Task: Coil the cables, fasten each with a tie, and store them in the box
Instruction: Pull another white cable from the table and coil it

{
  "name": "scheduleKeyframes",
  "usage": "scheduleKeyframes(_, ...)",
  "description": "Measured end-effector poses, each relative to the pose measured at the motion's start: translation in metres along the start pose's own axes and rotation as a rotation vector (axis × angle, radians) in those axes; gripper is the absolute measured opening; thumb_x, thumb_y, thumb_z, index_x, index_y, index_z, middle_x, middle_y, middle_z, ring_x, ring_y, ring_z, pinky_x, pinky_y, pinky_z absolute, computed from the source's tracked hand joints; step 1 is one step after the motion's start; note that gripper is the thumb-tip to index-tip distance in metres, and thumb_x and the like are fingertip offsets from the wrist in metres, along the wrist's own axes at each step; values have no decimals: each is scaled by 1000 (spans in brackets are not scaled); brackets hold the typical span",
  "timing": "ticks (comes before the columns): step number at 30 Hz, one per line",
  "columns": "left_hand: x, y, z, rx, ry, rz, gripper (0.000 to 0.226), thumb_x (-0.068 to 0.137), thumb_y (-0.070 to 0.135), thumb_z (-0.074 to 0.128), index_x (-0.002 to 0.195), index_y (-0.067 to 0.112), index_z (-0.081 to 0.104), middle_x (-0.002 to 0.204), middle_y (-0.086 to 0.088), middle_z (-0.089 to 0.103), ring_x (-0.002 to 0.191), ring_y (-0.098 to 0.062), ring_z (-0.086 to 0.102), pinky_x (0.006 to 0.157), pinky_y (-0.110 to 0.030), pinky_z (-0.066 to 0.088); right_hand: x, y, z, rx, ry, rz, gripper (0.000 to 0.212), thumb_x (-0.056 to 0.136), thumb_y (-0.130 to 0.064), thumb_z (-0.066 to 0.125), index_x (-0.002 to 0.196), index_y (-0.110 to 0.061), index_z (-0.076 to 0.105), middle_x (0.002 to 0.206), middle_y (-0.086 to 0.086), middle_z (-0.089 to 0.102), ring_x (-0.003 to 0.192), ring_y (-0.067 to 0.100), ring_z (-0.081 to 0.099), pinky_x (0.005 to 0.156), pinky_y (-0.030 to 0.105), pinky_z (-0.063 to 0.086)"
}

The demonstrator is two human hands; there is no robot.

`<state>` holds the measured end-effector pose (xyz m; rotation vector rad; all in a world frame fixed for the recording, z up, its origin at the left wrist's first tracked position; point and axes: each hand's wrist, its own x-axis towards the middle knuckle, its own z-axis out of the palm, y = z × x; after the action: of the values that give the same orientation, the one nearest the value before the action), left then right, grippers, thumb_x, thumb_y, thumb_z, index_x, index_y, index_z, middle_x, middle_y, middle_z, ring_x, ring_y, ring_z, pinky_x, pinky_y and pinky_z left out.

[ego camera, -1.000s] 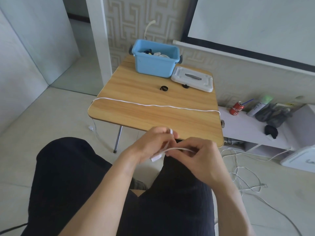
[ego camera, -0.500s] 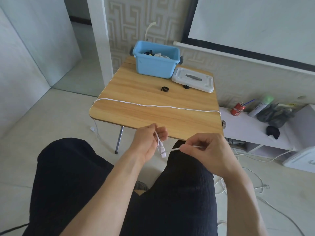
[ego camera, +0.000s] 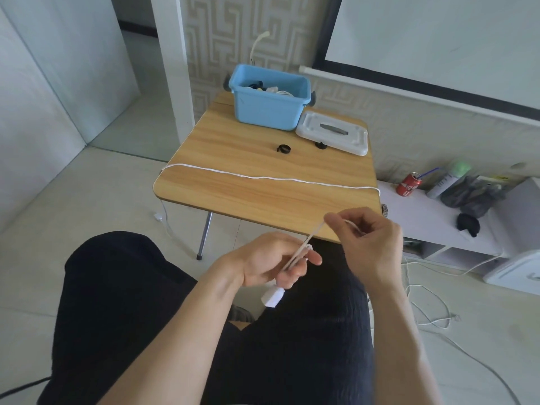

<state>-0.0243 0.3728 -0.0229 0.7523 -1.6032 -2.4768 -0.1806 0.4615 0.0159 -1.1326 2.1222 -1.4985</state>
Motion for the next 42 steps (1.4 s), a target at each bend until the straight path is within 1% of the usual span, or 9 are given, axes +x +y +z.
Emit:
scheduleKeyframes(7, -5, 1, -14, -196, -106, -14, 43, 100, 30, 39, 57, 24, 36, 51, 7, 14, 43, -10, 11, 43, -26, 9, -22, 31, 21, -20, -13, 179, 15, 83, -30, 82, 71, -26, 75, 53, -17, 63, 50, -2, 51, 52, 9, 39)
scheduleKeyframes(11, 2, 7, -15, -610, 177, 105, 41, 98, 28, 38, 57, 24, 40, 45, 10, 17, 42, -12, 6, 42, -26, 8, -30, 28, 26, -2, -102, 114, 5, 86, -22, 80, 82, -23, 81, 60, -16, 70, 55, -3, 61, 58, 8, 42)
scheduleKeyframes(13, 3, 3, -23, -516, 254, 107, 43, 102, 26, 32, 60, 21, 43, 46, 8, 18, 39, -10, 10, 41, -26, 9, -31, 27, 24, 3, -69, 106, 4, 86, -21, 79, 83, -24, 81, 64, -15, 72, 60, -1, 64, 61, 7, 44)
scheduleKeyframes(22, -12, -5, -39, -16, 127, -182, 41, 105, 22, 40, 65, 19, 48, 49, 9, 24, 38, -7, 16, 35, -19, 14, -31, 37, 29, -30, 142, 216, 15, 88, -35, 76, 75, -30, 74, 60, -10, 70, 56, -3, 61, 56, 5, 42)
scheduleKeyframes(25, -11, -2, -40, -213, 220, -27, 41, 105, 18, 35, 66, 19, 48, 48, 9, 23, 38, -7, 15, 37, -21, 11, -30, 41, 24, -76, -41, 239, 27, 88, -42, 74, 69, -24, 76, 52, -8, 63, 48, 0, 52, 51, 9, 39)
scheduleKeyframes(30, -5, 7, -47, -1022, 420, 427, 37, 107, 16, 31, 77, 14, 52, 60, 6, 32, 47, -10, 26, 50, -22, 26, -36, 34, 23, -209, -507, 177, 39, 97, -36, 64, 69, -10, 72, 55, -3, 58, 45, 4, 38, 51, 18, 35)
scheduleKeyframes(35, -1, -3, -63, -893, 717, 587, 26, 106, 3, 35, 97, 10, 58, 73, 1, 50, 62, -12, 52, 69, -24, 45, -37, 31, 14, -407, -780, 115, 50, 104, -38, 52, 68, -6, 62, 47, -15, 52, 46, 8, 34, 52, 23, 34)
scheduleKeyframes(39, 5, -4, -57, -778, 761, 658, 16, 103, 6, 49, 96, 11, 62, 78, 2, 63, 73, -11, 67, 79, -24, 57, -39, 22, 14, -448, -1078, 124, 41, 99, -42, 55, 66, -25, 72, 87, -10, 77, 76, 31, 66, 80, 44, 53)
scheduleKeyframes(42, 7, -5, -46, -523, 838, 527, 14, 102, 4, 52, 94, 5, 64, 81, -4, 68, 72, -16, 70, 74, -26, 59, -40, 15, 10, -335, -1047, 83, 37, 94, -48, 59, 69, -25, 74, 81, 0, 76, 80, 33, 68, 84, 48, 53)
